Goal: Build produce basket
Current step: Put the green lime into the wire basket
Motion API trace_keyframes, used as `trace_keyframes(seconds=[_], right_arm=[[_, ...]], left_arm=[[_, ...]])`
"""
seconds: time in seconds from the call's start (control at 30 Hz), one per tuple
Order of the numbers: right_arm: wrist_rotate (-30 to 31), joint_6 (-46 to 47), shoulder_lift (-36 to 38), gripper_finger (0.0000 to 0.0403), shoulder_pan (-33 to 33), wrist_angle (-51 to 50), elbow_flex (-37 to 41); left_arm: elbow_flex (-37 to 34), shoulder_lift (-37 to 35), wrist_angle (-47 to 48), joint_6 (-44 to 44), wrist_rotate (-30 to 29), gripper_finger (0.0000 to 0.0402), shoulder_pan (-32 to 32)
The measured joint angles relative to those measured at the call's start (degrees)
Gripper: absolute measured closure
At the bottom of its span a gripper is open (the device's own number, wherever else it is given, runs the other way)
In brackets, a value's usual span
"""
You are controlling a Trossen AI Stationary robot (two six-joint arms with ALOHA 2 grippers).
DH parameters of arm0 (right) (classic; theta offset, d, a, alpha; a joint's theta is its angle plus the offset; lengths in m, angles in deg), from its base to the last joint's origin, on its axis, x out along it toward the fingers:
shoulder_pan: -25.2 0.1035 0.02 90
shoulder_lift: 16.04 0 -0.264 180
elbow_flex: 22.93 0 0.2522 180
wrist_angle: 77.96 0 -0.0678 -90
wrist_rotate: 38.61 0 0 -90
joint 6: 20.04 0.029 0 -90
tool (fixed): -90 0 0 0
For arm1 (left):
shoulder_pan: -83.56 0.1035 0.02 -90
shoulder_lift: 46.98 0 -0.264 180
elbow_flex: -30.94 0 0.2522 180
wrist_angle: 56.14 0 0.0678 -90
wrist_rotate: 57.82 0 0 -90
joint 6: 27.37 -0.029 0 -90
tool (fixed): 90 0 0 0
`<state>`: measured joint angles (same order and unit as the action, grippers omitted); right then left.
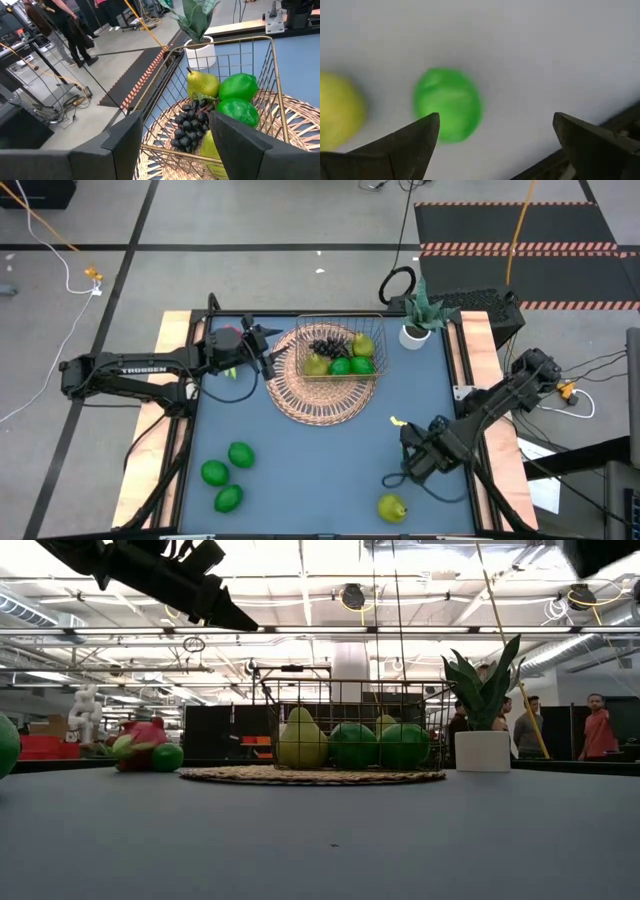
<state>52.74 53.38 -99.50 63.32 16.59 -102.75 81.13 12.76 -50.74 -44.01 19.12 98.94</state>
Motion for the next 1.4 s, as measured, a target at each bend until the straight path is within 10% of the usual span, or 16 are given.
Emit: trace_keyframes(seconds=[1.03,1.4], right_arm=[[-9.81,-7.41,0.22,0.0023,-3.65,40.51,23.81],[-12.01,-14.00,1.35,0.0172,-7.35,39.98,24.57]], left_arm=[[0.00,-0.02,1.34,-1.30,-0.02,0.0170,0.10],[0.00,-0.02,1.26,-0.75,-0.06,0.0170,2.99]])
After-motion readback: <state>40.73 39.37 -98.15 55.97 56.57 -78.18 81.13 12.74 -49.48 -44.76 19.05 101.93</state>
